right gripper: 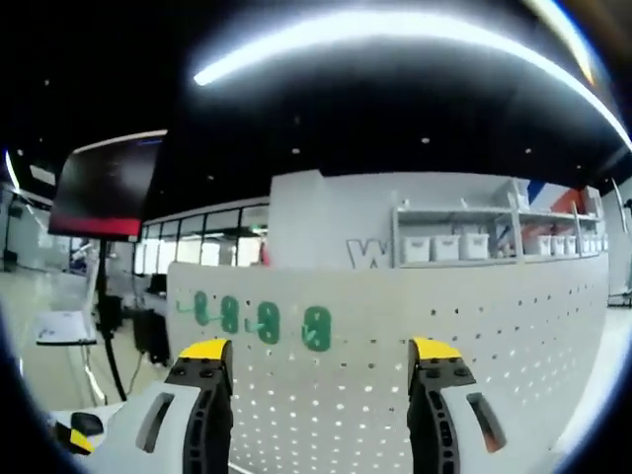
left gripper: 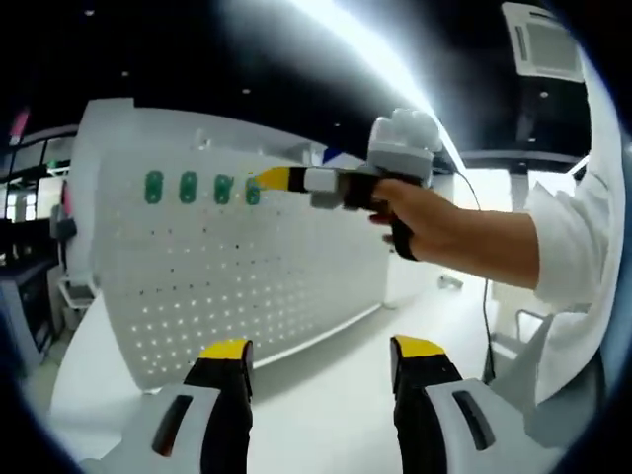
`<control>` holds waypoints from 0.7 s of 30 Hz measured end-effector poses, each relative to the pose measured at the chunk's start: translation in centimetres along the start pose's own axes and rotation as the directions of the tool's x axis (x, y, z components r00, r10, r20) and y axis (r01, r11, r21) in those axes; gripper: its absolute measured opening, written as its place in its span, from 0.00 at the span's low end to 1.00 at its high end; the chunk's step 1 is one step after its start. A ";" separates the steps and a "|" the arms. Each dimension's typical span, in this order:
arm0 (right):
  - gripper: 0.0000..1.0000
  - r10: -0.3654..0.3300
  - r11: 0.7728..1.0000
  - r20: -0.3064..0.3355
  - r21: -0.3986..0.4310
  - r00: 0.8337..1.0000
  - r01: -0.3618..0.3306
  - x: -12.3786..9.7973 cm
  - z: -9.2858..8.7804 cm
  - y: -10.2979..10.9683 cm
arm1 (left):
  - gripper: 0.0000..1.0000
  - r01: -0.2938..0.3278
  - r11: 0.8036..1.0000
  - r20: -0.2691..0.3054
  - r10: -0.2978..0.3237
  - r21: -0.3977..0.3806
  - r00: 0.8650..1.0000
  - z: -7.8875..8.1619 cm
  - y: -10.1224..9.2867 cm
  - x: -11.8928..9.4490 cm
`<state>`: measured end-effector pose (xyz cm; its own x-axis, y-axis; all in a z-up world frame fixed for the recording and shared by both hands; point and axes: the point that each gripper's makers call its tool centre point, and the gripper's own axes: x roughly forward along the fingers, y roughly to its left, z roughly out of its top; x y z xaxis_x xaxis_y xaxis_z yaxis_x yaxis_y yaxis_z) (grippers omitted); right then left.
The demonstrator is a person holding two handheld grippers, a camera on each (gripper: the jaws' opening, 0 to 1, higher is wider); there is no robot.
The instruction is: Insert the hook assembly into the mounting plate slot until the hook locks in place.
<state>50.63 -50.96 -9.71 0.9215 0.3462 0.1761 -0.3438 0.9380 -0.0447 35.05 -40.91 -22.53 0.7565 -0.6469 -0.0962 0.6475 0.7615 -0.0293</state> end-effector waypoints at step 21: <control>0.84 0.206 0.976 -0.110 -0.046 0.972 -0.212 -11.8 -1.7 -2.1 | 0.75 -0.152 0.988 0.020 0.153 -0.033 0.988 3.4 1.0 -3.5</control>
<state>40.79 -56.98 -13.34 0.8448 0.5324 0.0538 -0.5232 0.8429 -0.1259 33.34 -37.99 -18.81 0.8482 -0.5236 -0.0795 0.5216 0.8519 -0.0467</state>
